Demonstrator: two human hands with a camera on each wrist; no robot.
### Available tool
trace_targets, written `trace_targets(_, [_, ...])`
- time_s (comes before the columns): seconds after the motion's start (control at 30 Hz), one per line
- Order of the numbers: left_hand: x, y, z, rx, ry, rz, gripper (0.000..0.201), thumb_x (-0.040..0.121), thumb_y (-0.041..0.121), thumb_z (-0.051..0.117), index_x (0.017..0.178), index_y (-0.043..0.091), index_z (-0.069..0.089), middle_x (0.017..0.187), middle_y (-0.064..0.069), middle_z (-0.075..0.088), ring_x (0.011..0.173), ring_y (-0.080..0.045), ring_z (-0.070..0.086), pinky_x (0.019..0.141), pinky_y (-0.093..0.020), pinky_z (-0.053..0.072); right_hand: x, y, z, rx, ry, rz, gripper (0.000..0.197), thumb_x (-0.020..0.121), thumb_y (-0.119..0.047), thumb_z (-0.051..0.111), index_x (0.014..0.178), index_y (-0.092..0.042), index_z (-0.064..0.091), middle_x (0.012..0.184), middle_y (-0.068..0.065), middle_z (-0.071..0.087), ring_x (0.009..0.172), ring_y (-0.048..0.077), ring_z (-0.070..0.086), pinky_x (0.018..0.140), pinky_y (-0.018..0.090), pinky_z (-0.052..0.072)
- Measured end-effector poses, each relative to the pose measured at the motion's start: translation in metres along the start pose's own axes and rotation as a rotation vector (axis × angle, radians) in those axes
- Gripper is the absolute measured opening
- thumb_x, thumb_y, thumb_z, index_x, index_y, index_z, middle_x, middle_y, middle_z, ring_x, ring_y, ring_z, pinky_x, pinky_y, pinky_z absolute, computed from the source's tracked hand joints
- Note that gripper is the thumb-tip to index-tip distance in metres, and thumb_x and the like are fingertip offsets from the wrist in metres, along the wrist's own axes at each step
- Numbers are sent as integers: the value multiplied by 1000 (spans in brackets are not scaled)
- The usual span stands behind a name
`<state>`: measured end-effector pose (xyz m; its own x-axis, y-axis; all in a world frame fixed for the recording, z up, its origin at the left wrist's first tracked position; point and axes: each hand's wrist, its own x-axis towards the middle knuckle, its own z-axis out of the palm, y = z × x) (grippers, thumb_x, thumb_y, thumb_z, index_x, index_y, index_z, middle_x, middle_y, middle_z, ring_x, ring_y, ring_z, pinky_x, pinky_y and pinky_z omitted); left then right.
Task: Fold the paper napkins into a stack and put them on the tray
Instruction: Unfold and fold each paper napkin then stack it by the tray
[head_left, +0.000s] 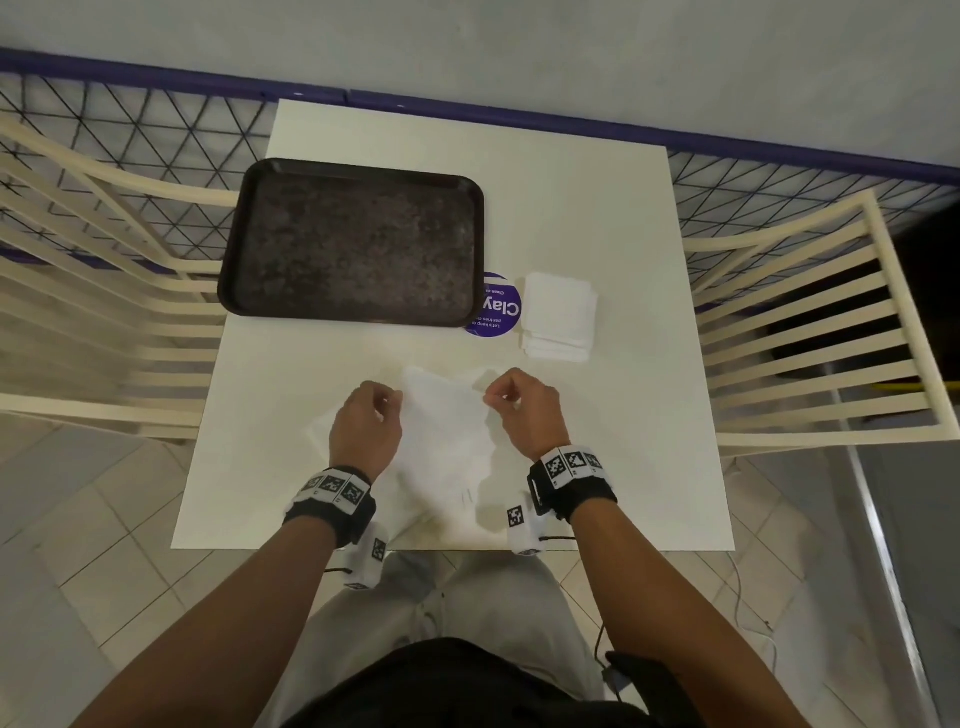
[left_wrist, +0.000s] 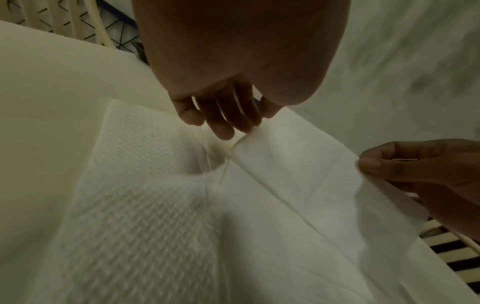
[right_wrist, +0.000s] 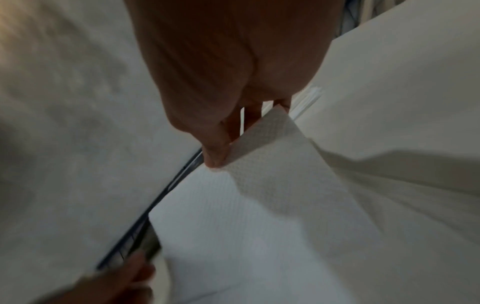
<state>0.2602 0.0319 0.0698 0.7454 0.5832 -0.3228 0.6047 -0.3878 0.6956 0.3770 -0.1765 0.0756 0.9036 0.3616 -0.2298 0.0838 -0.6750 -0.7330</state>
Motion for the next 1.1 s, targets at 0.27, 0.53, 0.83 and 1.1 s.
trace_targets(0.27, [-10, 23, -1, -296, -386, -204, 53, 103, 60, 49, 96, 15, 77, 91, 1, 80, 84, -21, 76, 72, -36, 57, -1, -13, -6, 545, 15, 183, 11, 88, -8, 75, 91, -17, 70, 101, 2, 75, 91, 11, 69, 85, 20, 52])
trace_targets(0.53, [-5, 24, 9, -712, -227, -263, 6, 95, 9, 73, 99, 6, 71, 94, -9, 76, 89, -29, 72, 86, -49, 63, -11, -13, 4, 631, -19, 300, 12, 90, -15, 74, 102, -17, 74, 95, 5, 77, 84, 16, 68, 80, 31, 55])
trace_targets(0.83, [-11, 15, -2, -175, -64, -22, 11, 93, 31, 76, 88, 24, 71, 101, 5, 67, 86, -11, 63, 84, -26, 47, -11, -10, 14, 340, -21, 317, 26, 81, -39, 82, 96, -21, 72, 91, -2, 75, 90, 18, 72, 90, 39, 58])
trace_targets(1.1, [-12, 14, -2, -237, -4, -38, 4, 89, 21, 79, 89, 18, 76, 83, 5, 76, 83, -16, 73, 90, -37, 60, -21, -11, 21, 201, -19, 317, 14, 86, -25, 79, 86, -17, 68, 83, -3, 75, 70, 13, 72, 72, 17, 54])
